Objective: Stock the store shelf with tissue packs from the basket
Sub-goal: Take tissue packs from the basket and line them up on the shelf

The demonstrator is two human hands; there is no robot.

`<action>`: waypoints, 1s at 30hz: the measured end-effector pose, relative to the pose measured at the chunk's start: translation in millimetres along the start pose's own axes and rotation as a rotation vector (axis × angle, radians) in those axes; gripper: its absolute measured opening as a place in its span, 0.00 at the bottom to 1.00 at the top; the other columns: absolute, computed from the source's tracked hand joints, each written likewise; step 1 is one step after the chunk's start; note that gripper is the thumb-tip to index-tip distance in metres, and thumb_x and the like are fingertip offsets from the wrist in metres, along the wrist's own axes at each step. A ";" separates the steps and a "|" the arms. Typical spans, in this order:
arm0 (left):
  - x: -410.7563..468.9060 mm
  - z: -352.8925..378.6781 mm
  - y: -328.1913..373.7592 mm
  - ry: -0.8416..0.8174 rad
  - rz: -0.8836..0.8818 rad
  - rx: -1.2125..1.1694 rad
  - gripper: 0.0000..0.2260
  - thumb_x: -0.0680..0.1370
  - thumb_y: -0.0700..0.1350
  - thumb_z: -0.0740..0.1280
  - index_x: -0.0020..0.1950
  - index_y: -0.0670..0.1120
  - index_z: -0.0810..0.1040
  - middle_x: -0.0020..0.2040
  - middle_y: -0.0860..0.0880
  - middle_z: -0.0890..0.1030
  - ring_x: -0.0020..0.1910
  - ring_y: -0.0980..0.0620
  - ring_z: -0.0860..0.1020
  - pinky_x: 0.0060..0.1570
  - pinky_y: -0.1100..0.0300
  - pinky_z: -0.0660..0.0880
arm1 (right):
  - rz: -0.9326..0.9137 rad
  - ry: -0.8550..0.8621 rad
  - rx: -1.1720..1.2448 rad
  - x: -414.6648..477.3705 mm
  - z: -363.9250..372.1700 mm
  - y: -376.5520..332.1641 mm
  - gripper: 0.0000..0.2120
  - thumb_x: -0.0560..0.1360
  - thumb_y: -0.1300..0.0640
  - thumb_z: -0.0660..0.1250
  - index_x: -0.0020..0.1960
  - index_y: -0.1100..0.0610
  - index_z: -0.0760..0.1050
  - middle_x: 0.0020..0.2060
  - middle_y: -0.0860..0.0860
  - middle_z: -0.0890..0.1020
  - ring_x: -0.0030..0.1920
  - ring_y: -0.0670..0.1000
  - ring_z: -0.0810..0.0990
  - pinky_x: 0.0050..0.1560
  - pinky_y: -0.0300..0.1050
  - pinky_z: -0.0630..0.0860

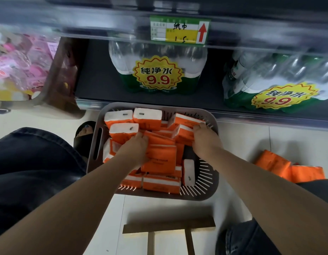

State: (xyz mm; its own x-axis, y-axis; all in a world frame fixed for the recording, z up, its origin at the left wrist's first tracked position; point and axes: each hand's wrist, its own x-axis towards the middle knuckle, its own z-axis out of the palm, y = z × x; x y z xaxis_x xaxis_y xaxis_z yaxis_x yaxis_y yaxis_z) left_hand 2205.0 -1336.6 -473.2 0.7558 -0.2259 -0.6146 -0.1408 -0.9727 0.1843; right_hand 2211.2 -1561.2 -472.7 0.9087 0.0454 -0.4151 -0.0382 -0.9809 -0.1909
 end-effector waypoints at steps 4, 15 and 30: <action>-8.7 -4.7 -0.5 -0.013 -0.006 -0.023 0.24 0.74 0.50 0.70 0.67 0.49 0.67 0.61 0.48 0.75 0.58 0.48 0.77 0.57 0.52 0.76 | 0.014 -0.035 0.022 -3.8 -16.8 -1.2 0.18 0.76 0.59 0.64 0.65 0.58 0.69 0.63 0.56 0.73 0.59 0.56 0.76 0.56 0.50 0.75; -29.8 -47.1 8.3 0.096 -0.024 -0.206 0.15 0.73 0.48 0.72 0.58 0.48 0.77 0.49 0.51 0.78 0.44 0.55 0.75 0.38 0.66 0.69 | 0.041 -0.068 0.134 -19.8 -71.7 -3.4 0.08 0.75 0.55 0.65 0.52 0.57 0.73 0.50 0.54 0.75 0.46 0.52 0.76 0.44 0.45 0.73; -87.4 -136.8 -8.1 0.280 -0.151 -0.443 0.26 0.73 0.51 0.73 0.68 0.43 0.72 0.63 0.44 0.77 0.61 0.45 0.76 0.55 0.56 0.72 | -0.092 0.117 0.454 -53.1 -162.4 -21.4 0.16 0.73 0.55 0.68 0.59 0.57 0.74 0.52 0.52 0.79 0.48 0.50 0.78 0.42 0.43 0.72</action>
State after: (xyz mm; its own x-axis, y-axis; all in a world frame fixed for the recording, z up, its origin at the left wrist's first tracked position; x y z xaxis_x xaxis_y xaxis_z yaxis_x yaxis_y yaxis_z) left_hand 2227.6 -1301.7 -316.1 0.8965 -0.0037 -0.4431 0.2200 -0.8643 0.4523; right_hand 2231.2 -1573.4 -302.1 0.9564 0.0815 -0.2804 -0.1094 -0.7904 -0.6028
